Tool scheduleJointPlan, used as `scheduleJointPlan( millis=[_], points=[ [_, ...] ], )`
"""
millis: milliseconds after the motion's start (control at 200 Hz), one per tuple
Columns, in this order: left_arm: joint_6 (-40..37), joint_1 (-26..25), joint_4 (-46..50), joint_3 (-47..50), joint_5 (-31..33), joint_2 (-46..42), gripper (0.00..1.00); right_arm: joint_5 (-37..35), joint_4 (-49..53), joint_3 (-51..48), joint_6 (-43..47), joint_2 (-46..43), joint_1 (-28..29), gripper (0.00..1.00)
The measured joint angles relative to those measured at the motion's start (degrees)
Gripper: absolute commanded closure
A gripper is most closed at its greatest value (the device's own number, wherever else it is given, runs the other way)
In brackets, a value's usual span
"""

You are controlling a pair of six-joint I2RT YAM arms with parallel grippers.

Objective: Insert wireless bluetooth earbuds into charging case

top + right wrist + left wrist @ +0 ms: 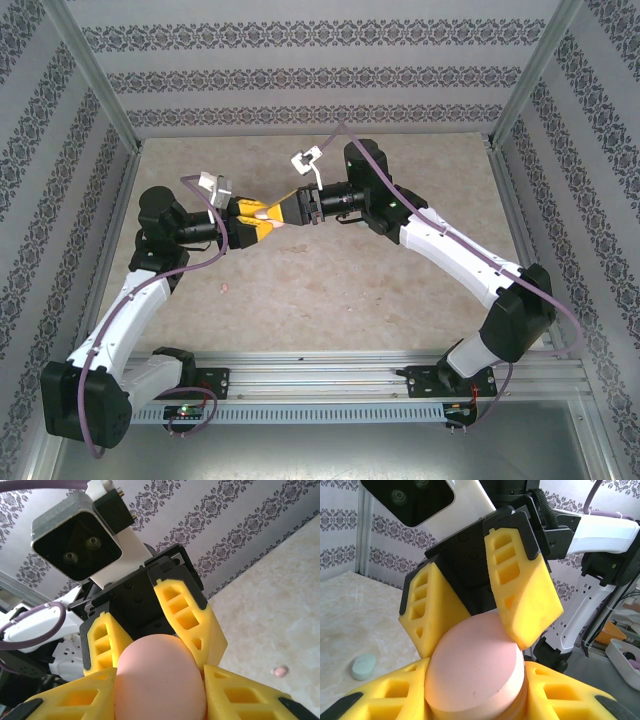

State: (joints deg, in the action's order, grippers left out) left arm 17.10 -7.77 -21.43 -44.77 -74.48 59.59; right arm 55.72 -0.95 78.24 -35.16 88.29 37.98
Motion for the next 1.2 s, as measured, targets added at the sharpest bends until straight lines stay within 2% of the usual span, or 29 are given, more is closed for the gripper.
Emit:
scheduleJointPlan(
  millis=[290,420,974,1034,1109,1204],
  points=[
    [-3.45,-0.02,3.56,-0.26,1.46,-0.85,0.64,0.72,-4.55,-1.46,-6.14,0.50,-0.37,0.61],
    [-4.57,-0.04,4.96,-0.26,2.21,-1.31,0.61,0.76,-8.61,-3.10,-9.99,0.66,-0.39,0.66],
    [-5.60,-0.02,7.41,-0.24,4.72,-1.46,0.61,-0.83,-21.51,-8.26,-24.46,1.55,-1.03,0.70],
    [-5.60,-0.04,7.61,-0.24,4.98,-1.46,0.61,-0.94,-23.08,-8.83,-26.27,1.77,-1.09,0.68],
    [-5.60,-0.02,7.80,-0.24,5.38,-1.46,0.61,-0.98,-24.57,-9.16,-27.63,2.05,-1.14,0.59],
    [-5.60,-0.04,7.78,-0.24,5.73,-1.44,0.61,-0.98,-25.24,-9.22,-27.91,2.25,-1.11,0.55]
  ],
)
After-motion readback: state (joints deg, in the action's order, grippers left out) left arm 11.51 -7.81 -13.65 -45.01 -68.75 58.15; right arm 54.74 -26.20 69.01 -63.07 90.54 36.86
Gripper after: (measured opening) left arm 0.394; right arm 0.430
